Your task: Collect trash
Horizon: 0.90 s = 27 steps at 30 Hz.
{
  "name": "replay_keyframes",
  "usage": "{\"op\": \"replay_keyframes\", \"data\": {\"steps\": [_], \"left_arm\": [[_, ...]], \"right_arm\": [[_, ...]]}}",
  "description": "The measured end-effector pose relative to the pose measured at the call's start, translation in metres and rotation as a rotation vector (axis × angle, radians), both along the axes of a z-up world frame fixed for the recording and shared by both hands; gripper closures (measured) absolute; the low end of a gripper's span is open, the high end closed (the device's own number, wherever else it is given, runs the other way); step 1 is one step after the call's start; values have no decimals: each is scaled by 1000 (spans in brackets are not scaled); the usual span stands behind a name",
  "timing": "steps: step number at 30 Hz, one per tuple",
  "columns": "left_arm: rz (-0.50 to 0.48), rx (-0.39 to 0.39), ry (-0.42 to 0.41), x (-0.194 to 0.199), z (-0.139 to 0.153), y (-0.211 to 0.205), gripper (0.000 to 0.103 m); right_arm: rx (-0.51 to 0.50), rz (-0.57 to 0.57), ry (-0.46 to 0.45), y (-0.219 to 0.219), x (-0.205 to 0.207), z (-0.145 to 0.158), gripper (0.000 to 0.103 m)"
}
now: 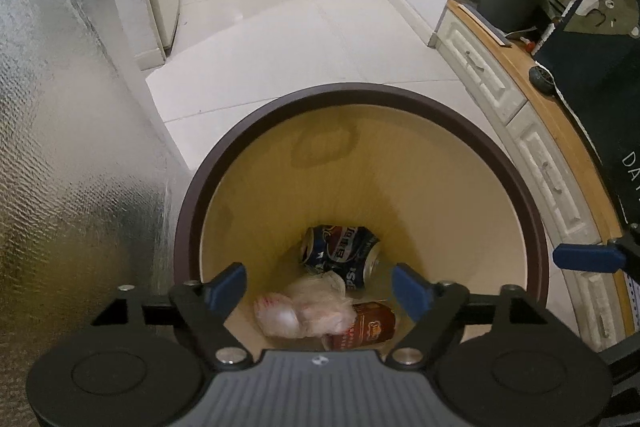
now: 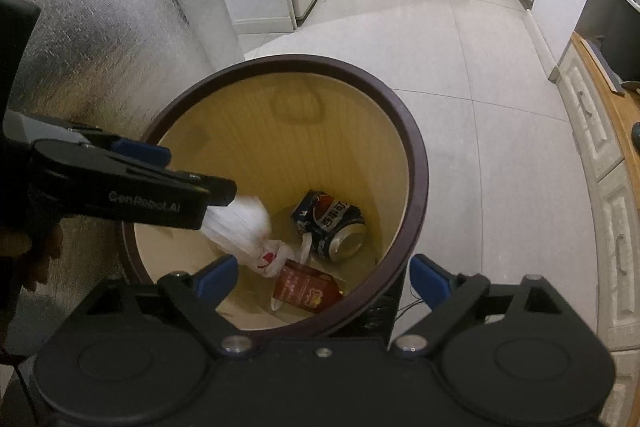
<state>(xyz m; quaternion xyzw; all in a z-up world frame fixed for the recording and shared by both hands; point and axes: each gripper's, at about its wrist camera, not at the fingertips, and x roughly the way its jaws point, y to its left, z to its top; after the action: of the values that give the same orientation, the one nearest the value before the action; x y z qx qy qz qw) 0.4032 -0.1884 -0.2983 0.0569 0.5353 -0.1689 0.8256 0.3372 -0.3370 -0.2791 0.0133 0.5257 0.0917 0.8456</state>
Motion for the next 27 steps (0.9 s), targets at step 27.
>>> {"op": "replay_keyframes", "data": {"steps": [27], "left_arm": [[53,23,25,-30,25,8,0]], "right_arm": [[-13,10,4,10,-2,4,10]]}}
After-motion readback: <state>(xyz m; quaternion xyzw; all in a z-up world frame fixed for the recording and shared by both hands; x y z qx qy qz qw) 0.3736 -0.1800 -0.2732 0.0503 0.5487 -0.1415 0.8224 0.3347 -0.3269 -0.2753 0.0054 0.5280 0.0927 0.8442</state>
